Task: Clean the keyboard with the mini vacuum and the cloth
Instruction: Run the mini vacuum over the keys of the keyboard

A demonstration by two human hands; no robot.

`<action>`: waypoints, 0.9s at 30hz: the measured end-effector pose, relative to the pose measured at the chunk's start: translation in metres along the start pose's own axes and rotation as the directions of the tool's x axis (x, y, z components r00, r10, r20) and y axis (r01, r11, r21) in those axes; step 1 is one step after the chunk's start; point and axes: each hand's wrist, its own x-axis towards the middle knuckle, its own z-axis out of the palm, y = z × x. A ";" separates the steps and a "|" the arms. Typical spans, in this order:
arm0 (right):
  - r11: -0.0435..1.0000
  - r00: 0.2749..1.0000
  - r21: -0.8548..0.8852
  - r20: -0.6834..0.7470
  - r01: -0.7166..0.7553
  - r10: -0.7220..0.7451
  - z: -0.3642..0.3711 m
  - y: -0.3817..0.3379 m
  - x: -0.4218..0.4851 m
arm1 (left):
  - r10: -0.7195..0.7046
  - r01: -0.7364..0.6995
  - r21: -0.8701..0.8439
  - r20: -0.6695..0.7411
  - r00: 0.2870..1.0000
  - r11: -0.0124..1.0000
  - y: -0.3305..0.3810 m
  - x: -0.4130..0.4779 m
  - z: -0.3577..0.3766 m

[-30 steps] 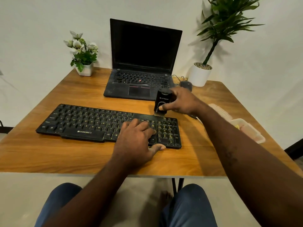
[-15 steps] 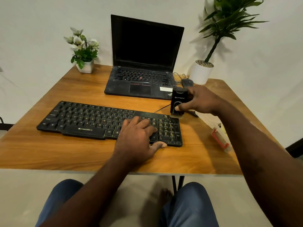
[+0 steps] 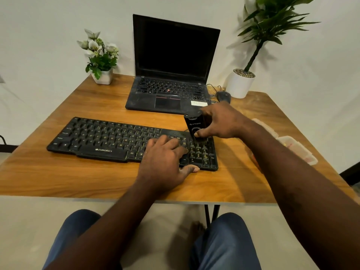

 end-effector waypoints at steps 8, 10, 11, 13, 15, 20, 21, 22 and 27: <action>0.999 0.989 0.037 0.144 0.037 -0.042 -0.001 0.000 -0.009 | -0.006 0.006 0.004 0.002 1.000 1.000 0.001 -0.001 -0.001; 0.998 0.995 0.045 0.092 0.043 -0.047 0.000 0.001 -0.009 | -0.007 0.007 -0.001 -0.002 1.000 1.000 0.001 0.000 -0.001; 0.999 0.999 0.027 0.017 0.036 -0.036 0.002 0.002 -0.009 | -0.006 0.006 -0.002 -0.005 1.000 1.000 0.001 0.000 -0.001; 1.000 0.996 0.006 -0.087 0.017 -0.017 0.006 0.003 -0.011 | -0.004 0.004 0.002 -0.009 1.000 1.000 0.000 -0.001 0.000; 0.997 0.998 0.067 -0.047 0.035 -0.032 0.010 0.002 -0.020 | -0.007 0.007 0.005 -0.005 1.000 1.000 0.000 -0.001 0.000; 0.979 0.995 0.195 0.064 0.061 -0.074 0.010 0.004 -0.038 | -0.013 0.013 0.002 -0.012 1.000 1.000 0.000 -0.001 0.000; 0.980 0.998 0.191 -0.005 0.057 -0.057 0.012 0.004 -0.039 | -0.012 0.012 -0.002 -0.006 1.000 1.000 0.000 -0.001 0.000; 0.981 0.998 0.189 -0.054 0.048 -0.039 0.014 0.004 -0.040 | -0.011 0.011 -0.005 -0.002 1.000 1.000 0.001 -0.001 0.000; 0.969 0.990 0.248 0.131 0.015 -0.049 0.002 0.004 -0.045 | -0.011 0.011 -0.005 -0.022 1.000 1.000 0.002 -0.003 -0.001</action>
